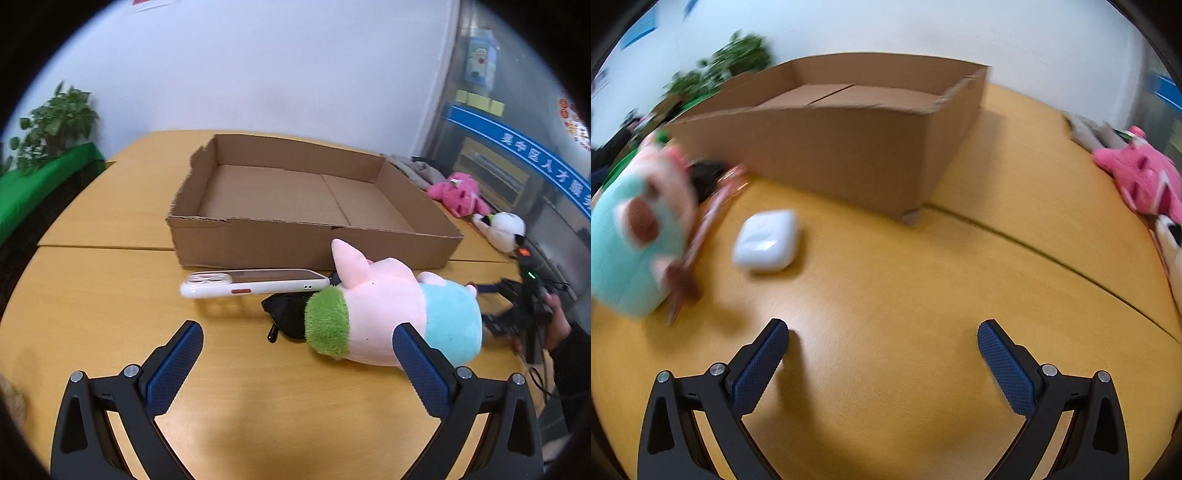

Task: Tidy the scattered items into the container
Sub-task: 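Move both grippers toward the plush pig toy lying on the table, then close both grippers together on the plush pig toy's body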

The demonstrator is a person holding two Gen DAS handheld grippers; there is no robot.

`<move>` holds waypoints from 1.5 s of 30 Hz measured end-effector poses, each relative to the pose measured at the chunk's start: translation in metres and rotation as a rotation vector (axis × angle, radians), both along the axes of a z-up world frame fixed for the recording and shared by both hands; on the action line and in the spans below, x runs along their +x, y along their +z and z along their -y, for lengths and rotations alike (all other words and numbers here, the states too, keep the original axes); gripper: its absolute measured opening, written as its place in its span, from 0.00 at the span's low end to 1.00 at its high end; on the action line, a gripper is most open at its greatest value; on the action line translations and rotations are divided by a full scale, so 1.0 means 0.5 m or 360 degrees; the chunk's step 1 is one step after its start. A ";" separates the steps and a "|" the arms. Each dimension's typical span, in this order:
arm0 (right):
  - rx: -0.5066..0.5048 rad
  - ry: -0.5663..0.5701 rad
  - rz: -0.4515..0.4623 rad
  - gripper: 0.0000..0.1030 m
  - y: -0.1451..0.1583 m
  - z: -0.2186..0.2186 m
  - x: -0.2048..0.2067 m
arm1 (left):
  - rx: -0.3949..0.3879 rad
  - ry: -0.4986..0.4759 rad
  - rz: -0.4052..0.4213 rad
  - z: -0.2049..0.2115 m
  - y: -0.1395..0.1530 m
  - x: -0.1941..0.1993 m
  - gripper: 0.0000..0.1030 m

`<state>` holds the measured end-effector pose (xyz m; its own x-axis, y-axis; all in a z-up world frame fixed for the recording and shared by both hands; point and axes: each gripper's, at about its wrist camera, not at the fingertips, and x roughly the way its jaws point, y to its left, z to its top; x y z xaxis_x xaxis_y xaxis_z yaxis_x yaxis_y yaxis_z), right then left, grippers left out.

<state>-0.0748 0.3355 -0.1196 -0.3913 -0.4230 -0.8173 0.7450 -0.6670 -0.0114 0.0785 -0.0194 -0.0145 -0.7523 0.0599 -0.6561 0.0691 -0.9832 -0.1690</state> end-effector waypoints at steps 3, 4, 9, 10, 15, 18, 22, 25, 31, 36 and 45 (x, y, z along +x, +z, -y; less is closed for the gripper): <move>-0.0068 -0.0015 -0.0073 1.00 0.015 -0.025 0.048 | -0.0014 -0.0018 0.0003 -0.021 0.009 0.003 0.99; -0.0115 -0.0047 -0.0097 1.00 0.027 -0.039 0.062 | 0.0017 -0.0037 0.0010 -0.027 0.011 -0.001 0.99; -0.0413 -0.0076 -0.0155 1.00 0.107 -0.075 0.113 | 0.0180 -0.0080 0.0084 -0.044 0.006 -0.041 0.99; -0.0473 -0.0047 -0.0181 1.00 0.129 -0.071 0.123 | 0.0238 -0.0082 0.0106 -0.045 0.002 -0.053 0.99; -0.0567 0.0182 -0.0356 1.00 0.192 0.020 0.183 | 0.0470 -0.0063 0.0192 -0.055 -0.029 -0.121 0.99; -0.0485 0.0296 -0.0393 1.00 0.181 0.086 0.192 | 0.0471 -0.0072 0.0245 -0.073 -0.051 -0.145 0.99; -0.0358 0.0451 -0.0329 1.00 0.140 0.168 0.185 | 0.0414 -0.0047 0.0278 -0.086 -0.067 -0.164 0.98; -0.0382 0.0565 -0.0214 1.00 0.126 0.204 0.180 | 0.0430 0.0006 0.0279 -0.075 -0.076 -0.167 0.95; -0.0316 0.0719 -0.0068 0.96 0.088 0.271 0.249 | 0.0551 -0.0009 0.0281 -0.042 -0.077 -0.149 0.87; -0.0354 0.0634 0.0022 0.97 0.075 0.303 0.292 | 0.0705 -0.0016 0.0303 -0.012 -0.090 -0.132 0.90; -0.0301 0.0351 0.0059 0.85 0.080 0.327 0.282 | 0.0772 -0.0048 0.0299 -0.022 -0.108 -0.133 0.82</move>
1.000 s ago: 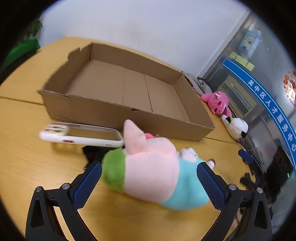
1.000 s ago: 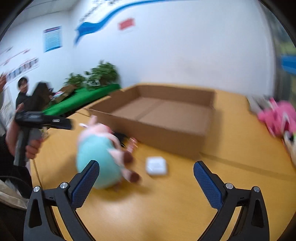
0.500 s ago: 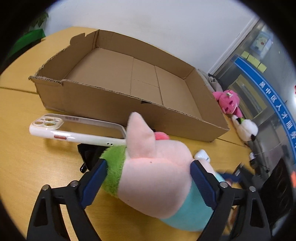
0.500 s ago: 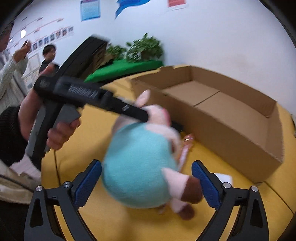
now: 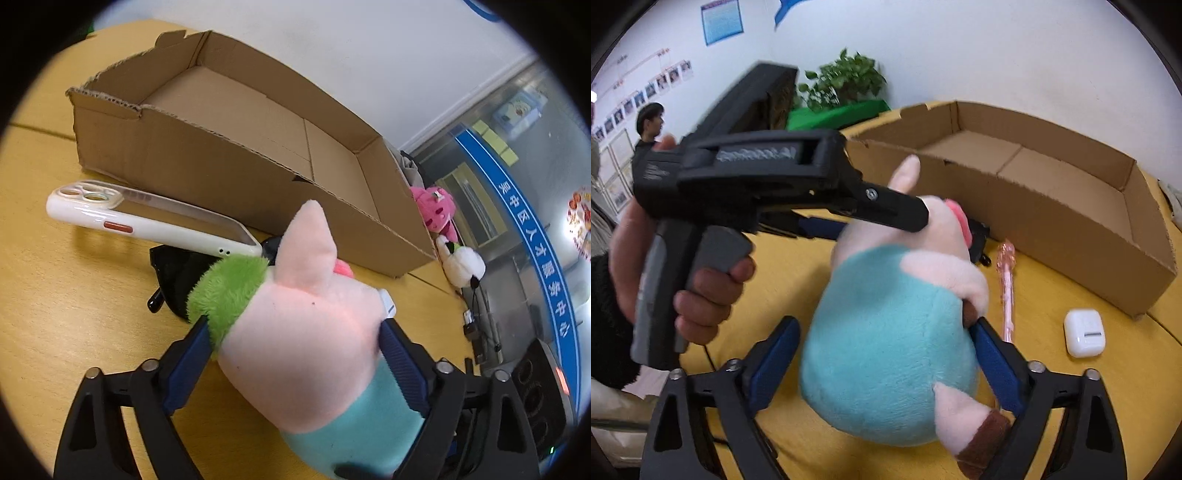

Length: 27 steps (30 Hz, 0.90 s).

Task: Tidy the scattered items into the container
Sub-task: 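Close both grippers together on the plush pig toy's body, then carry the pig toy over the box and open both grippers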

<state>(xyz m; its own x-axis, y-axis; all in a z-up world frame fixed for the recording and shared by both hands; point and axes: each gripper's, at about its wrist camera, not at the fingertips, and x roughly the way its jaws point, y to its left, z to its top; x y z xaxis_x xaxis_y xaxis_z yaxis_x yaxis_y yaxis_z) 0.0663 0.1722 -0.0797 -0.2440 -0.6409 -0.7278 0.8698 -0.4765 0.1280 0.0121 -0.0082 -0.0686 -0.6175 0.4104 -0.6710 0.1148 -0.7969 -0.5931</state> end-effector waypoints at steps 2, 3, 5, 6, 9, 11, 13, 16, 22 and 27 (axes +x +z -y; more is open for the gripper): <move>-0.0016 -0.0032 0.0075 0.81 -0.004 -0.009 -0.008 | 0.0009 -0.0008 -0.0015 0.001 0.003 0.008 0.77; -0.0014 -0.0038 0.0079 0.80 -0.002 -0.011 -0.007 | 0.0010 -0.0007 -0.0016 -0.001 0.005 0.010 0.74; -0.0004 -0.0047 0.0074 0.79 0.002 -0.011 0.001 | -0.0008 -0.0009 -0.0020 -0.005 0.010 0.016 0.71; -0.0005 -0.0051 0.0076 0.78 0.004 -0.010 0.006 | -0.0014 -0.0006 -0.0020 -0.006 0.014 0.021 0.70; -0.0029 -0.0056 0.0075 0.76 0.023 -0.015 0.028 | 0.0001 -0.0004 -0.0023 0.000 0.028 0.037 0.70; -0.0057 -0.0056 0.0069 0.75 0.040 -0.017 0.043 | -0.0041 -0.0010 -0.0055 -0.002 0.051 0.044 0.70; -0.0096 -0.0061 0.0058 0.75 0.064 -0.011 0.045 | -0.0102 -0.0021 -0.0111 -0.003 0.090 0.044 0.70; -0.0149 -0.0064 -0.0015 0.75 0.107 0.001 0.045 | -0.0197 -0.0059 -0.0211 0.000 0.157 0.031 0.70; -0.0257 -0.0067 -0.0135 0.75 0.201 0.028 0.013 | -0.0328 -0.0090 -0.0358 0.022 0.266 -0.012 0.70; -0.0343 -0.0065 -0.0233 0.75 0.277 0.065 -0.032 | -0.0419 -0.0088 -0.0467 0.058 0.356 -0.061 0.70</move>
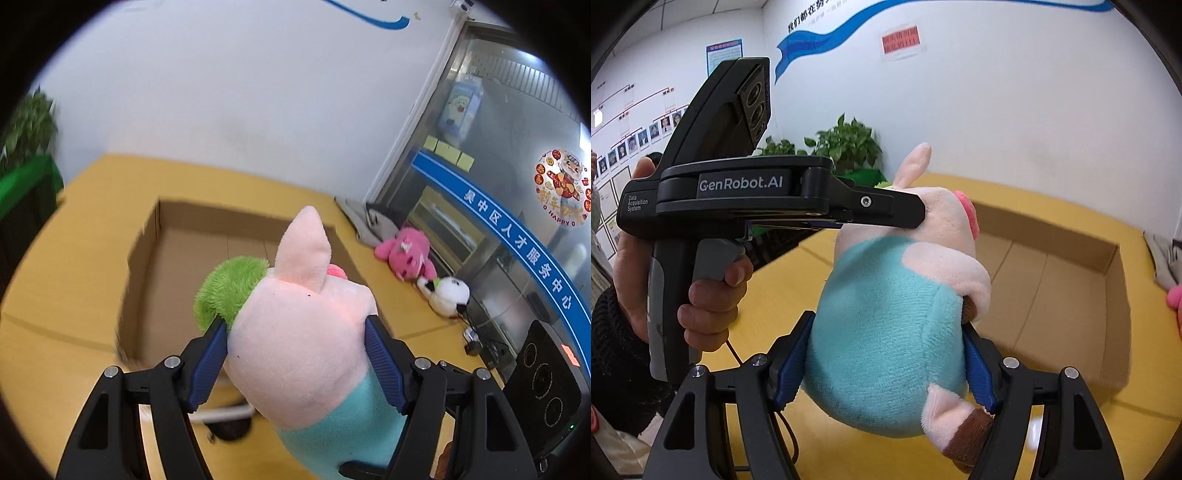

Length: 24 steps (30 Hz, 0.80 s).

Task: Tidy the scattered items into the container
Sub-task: 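Carry the pig toy over the box and open both grippers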

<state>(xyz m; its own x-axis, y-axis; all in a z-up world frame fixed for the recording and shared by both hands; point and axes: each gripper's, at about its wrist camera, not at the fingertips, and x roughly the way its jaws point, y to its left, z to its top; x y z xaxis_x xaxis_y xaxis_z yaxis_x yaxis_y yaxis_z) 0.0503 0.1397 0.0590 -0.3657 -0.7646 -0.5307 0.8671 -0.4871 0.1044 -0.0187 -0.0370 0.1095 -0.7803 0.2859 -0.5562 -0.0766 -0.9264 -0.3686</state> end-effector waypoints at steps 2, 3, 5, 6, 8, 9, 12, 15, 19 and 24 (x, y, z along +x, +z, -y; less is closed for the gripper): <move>-0.0038 0.0003 -0.0037 0.75 0.031 0.019 -0.023 | -0.0043 -0.0004 -0.0036 0.013 0.035 -0.021 0.70; -0.0056 0.0005 -0.0050 0.75 0.045 0.028 -0.035 | -0.0075 -0.0002 -0.0052 0.020 0.056 -0.034 0.70; -0.0096 0.0011 -0.0054 0.75 0.071 0.045 -0.062 | -0.0120 -0.0002 -0.0080 0.033 0.091 -0.063 0.70; -0.0117 0.0012 -0.0051 0.75 0.083 0.054 -0.079 | -0.0130 -0.0002 -0.0081 0.038 0.104 -0.078 0.70; -0.0150 0.0015 -0.0044 0.75 0.109 0.074 -0.112 | -0.0143 -0.0002 -0.0086 0.050 0.130 -0.109 0.70; -0.0161 0.0017 -0.0045 0.75 0.122 0.083 -0.127 | -0.0158 -0.0003 -0.0096 0.056 0.144 -0.127 0.70; -0.0203 0.0023 -0.0038 0.75 0.158 0.105 -0.175 | -0.0208 -0.0009 -0.0126 0.071 0.178 -0.176 0.70; -0.0247 0.0009 -0.0023 0.75 0.177 0.137 -0.234 | -0.0248 -0.0015 -0.0134 0.093 0.198 -0.233 0.70; -0.0305 -0.0038 0.0065 0.75 0.155 0.189 -0.323 | -0.0288 -0.0022 -0.0039 0.124 0.179 -0.334 0.70; -0.0338 -0.0110 0.0242 0.75 0.087 0.188 -0.390 | -0.0332 -0.0062 0.0101 0.148 0.095 -0.451 0.70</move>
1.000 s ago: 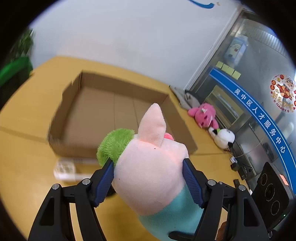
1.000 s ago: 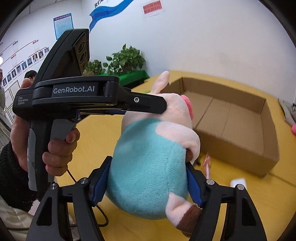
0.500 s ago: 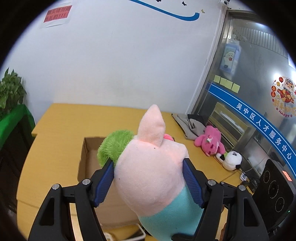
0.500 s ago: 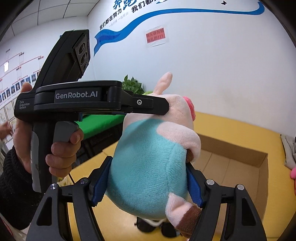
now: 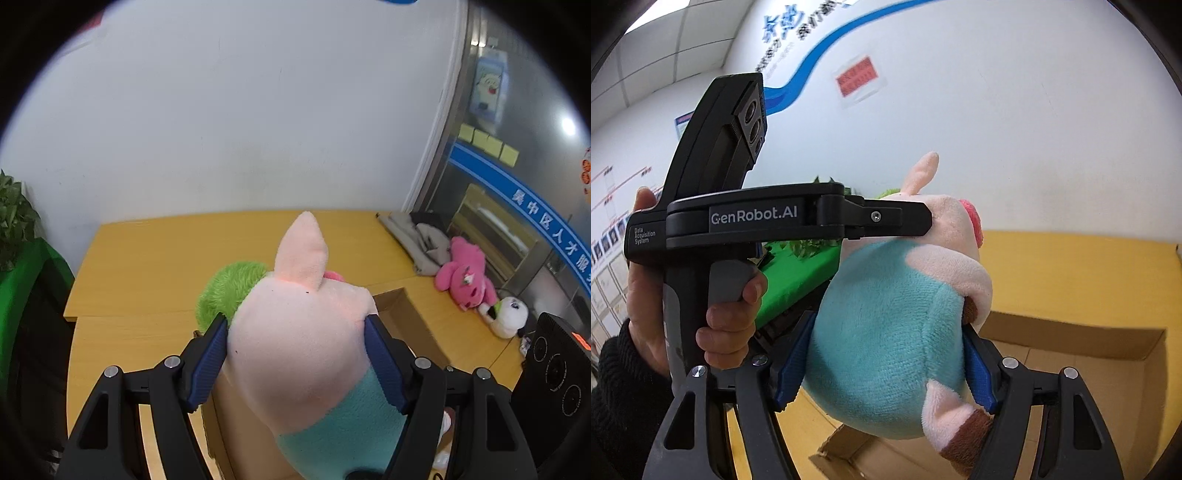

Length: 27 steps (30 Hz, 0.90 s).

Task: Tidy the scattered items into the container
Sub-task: 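Carry the pig toy over the box and open both grippers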

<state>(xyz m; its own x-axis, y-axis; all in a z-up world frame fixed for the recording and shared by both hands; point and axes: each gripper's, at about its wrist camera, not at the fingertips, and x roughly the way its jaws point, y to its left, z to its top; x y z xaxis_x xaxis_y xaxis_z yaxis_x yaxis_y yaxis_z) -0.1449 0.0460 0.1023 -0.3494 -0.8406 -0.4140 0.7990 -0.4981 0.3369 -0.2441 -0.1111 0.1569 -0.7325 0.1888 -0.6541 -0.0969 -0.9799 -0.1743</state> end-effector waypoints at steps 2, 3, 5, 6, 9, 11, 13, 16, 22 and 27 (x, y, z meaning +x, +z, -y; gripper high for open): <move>0.0016 -0.0027 0.0072 0.75 -0.042 0.017 -0.031 | -0.0001 -0.0001 0.0074 0.012 -0.055 -0.049 0.70; 0.0027 -0.0038 0.0112 0.75 -0.065 0.025 -0.046 | 0.0005 0.0001 0.0106 0.016 -0.076 -0.065 0.70; 0.0047 -0.0057 0.0195 0.75 -0.111 0.036 -0.068 | 0.0019 0.0012 0.0179 0.031 -0.123 -0.102 0.70; 0.0056 -0.0066 0.0234 0.75 -0.133 0.044 -0.081 | 0.0032 0.0017 0.0212 0.040 -0.149 -0.120 0.70; 0.0089 -0.0110 0.0339 0.75 -0.206 0.069 -0.114 | 0.0056 0.0013 0.0315 0.055 -0.220 -0.164 0.70; 0.0123 -0.0145 0.0402 0.75 -0.253 0.082 -0.126 | 0.0058 0.0005 0.0382 0.058 -0.267 -0.188 0.70; 0.0161 -0.0180 0.0459 0.75 -0.297 0.093 -0.133 | 0.0057 0.0002 0.0439 0.059 -0.309 -0.206 0.70; 0.0199 -0.0221 0.0551 0.75 -0.348 0.104 -0.138 | 0.0038 -0.0005 0.0508 0.060 -0.357 -0.223 0.69; 0.0217 -0.0209 0.0626 0.77 -0.391 0.111 -0.128 | 0.0059 -0.0009 0.0544 0.085 -0.382 -0.225 0.72; 0.0199 -0.0157 0.0671 0.94 -0.399 0.106 -0.119 | 0.0112 0.0041 0.0503 0.111 -0.353 -0.219 0.74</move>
